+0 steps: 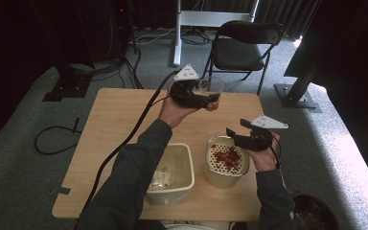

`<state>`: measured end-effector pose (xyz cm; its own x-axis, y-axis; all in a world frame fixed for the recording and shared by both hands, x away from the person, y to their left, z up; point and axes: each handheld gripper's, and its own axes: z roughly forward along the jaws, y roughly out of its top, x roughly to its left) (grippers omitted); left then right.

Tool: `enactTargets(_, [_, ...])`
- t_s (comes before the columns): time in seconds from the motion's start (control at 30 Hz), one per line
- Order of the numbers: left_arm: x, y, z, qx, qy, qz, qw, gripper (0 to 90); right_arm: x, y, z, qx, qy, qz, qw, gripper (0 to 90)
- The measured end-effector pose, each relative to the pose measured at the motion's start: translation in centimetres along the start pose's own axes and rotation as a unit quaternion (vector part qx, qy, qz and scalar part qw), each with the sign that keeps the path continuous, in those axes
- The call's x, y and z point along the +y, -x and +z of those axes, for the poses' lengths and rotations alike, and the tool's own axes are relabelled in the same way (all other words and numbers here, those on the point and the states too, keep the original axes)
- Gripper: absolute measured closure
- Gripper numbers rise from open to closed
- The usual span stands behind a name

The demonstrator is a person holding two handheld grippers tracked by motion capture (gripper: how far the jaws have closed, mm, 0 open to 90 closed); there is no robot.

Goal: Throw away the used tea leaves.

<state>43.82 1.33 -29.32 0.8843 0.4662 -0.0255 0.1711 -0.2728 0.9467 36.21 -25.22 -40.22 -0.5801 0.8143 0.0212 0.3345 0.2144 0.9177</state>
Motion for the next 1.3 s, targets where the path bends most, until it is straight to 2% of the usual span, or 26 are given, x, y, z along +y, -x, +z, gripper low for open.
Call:
enactTargets(0.23, [0.6, 1.3, 1.5, -0.020, -0.013, 0.002, 0.9997, 33.6, 0.3, 0.2, 0.7, 0.006, 0.010, -0.003, 0.9999, 27.5])
enactTargets(0.37, [0.5, 2.1, 2.5, -0.031, -0.024, 0.003, 0.9992, 33.6, 0.8, -0.2, 1.1, 0.013, 0.019, -0.012, 0.9997, 27.5])
enactTargets(0.6, [0.3, 2.9, 4.1, -0.043, -0.040, 0.001, 0.9982, 33.6, 1.8, -0.8, 0.8, 0.017, 0.048, -0.028, 0.9983, 28.0])
enactTargets(0.97, [-0.1, 3.3, 5.1, -0.061, -0.057, -0.007, 0.9965, 33.5, 2.3, -0.8, 1.4, 0.010, 0.060, -0.036, 0.9975, 31.6])
enactTargets(1.13, [-0.1, 3.4, 5.4, -0.064, -0.063, -0.004, 0.9960, 33.5, 2.4, -0.7, 1.4, 0.014, 0.057, -0.037, 0.9976, 38.7])
enactTargets(1.3, [0.0, 3.4, 5.5, -0.064, -0.063, -0.005, 0.9959, 32.7, 2.4, -0.6, 1.3, 0.013, 0.056, -0.040, 0.9976, 41.0])
